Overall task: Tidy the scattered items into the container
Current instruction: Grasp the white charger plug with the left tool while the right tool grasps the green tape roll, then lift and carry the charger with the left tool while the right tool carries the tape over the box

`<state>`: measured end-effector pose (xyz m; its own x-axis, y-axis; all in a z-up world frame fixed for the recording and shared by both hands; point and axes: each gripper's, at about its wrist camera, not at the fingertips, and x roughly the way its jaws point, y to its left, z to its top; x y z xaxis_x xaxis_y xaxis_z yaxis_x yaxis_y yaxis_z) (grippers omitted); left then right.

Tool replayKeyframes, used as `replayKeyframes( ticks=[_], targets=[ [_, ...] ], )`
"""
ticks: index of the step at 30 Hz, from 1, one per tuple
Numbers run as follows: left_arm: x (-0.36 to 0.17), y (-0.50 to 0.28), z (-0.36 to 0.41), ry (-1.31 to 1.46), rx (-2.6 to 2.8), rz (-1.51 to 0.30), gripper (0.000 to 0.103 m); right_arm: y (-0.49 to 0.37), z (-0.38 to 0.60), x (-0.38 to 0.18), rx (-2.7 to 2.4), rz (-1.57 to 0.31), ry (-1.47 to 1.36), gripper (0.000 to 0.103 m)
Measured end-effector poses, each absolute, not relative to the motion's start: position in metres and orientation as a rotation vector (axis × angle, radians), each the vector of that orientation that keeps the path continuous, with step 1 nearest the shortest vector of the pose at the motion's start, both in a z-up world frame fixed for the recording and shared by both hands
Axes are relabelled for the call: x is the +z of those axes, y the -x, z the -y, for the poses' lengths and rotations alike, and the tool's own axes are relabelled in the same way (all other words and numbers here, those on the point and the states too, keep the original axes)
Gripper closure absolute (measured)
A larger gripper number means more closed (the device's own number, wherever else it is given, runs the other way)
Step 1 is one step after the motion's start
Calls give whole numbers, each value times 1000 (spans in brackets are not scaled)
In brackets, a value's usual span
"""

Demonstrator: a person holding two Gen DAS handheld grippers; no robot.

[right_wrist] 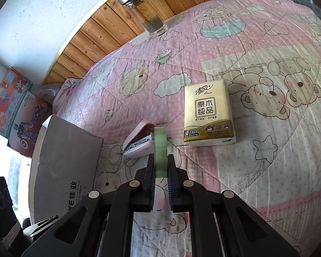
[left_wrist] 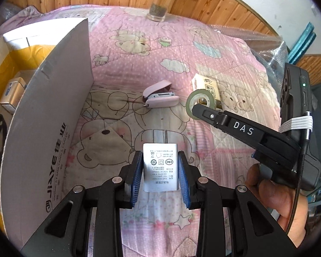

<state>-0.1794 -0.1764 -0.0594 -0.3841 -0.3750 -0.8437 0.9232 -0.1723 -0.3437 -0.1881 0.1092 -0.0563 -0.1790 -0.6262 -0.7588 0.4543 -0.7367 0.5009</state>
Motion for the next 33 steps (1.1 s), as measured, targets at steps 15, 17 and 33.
replayKeyframes(
  ticks=[15,17,33],
  targets=[
    [-24,143,131,-698,-1686,-1010,70,140,-113,-42,-2025,112,-1319,92],
    [-22,137,126,-684,-1680,-1011,70,131,-114,-41,-2026,105,-1318,92],
    [-12,110,100,-596,-1689,-1058,70,53,-118,-15,-2063,2,-1233,92]
  ],
)
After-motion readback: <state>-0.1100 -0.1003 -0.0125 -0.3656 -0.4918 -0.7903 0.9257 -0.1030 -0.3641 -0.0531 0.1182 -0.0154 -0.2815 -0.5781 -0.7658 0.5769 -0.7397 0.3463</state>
